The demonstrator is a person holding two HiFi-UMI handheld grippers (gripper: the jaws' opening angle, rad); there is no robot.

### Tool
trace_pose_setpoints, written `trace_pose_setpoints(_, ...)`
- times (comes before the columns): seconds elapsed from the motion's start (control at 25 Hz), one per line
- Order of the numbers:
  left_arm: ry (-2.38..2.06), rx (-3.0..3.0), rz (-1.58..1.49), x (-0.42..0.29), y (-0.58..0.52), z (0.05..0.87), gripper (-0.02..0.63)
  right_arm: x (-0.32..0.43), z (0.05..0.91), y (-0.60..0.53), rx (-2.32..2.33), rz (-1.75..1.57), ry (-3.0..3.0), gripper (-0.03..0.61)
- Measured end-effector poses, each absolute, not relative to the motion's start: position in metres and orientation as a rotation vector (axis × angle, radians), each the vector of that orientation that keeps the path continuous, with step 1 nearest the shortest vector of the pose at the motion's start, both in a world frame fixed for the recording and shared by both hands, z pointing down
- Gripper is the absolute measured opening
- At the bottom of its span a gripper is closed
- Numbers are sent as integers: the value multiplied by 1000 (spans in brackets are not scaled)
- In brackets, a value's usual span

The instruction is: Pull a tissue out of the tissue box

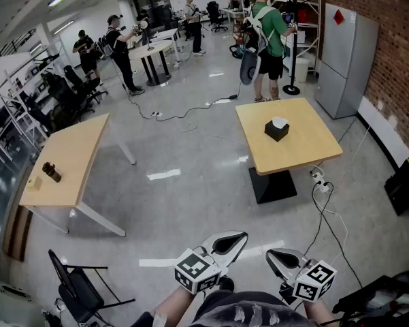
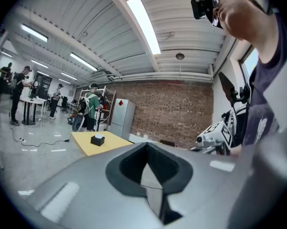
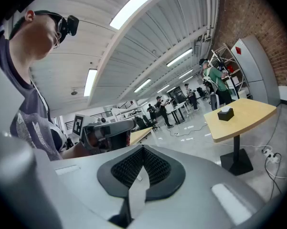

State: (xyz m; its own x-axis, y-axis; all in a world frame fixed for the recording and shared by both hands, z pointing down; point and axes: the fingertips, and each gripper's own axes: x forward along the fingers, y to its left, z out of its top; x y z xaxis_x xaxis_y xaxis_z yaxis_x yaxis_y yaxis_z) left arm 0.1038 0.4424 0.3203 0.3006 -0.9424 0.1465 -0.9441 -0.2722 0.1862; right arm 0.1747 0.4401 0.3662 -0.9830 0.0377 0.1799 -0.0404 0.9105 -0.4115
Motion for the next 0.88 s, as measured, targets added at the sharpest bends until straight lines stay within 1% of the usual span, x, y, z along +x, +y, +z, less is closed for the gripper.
trace_pose_setpoints(0.12, -1723, 2350, -7, 74, 450, 321, 3, 143, 369, 449, 8, 649, -2892, -2)
trace_pose_setpoints(0.28, -1779, 2364, -55, 21, 450, 317, 3, 90, 364, 448, -30, 565, -2913, -3)
trace_pose_setpoints(0.4, -1793, 2350, -105, -4, 458, 318, 3, 65, 360, 454, -41, 524, -2897, -3)
trace_pose_setpoints(0.72, -1792, 2280, -218, -31, 453, 323, 3, 31, 362, 461, -105, 401, -2801, -3)
trace_pose_setpoints(0.88, -1796, 2277, -198, -30, 444, 322, 3, 26, 366, 449, -118, 448, -2805, -3)
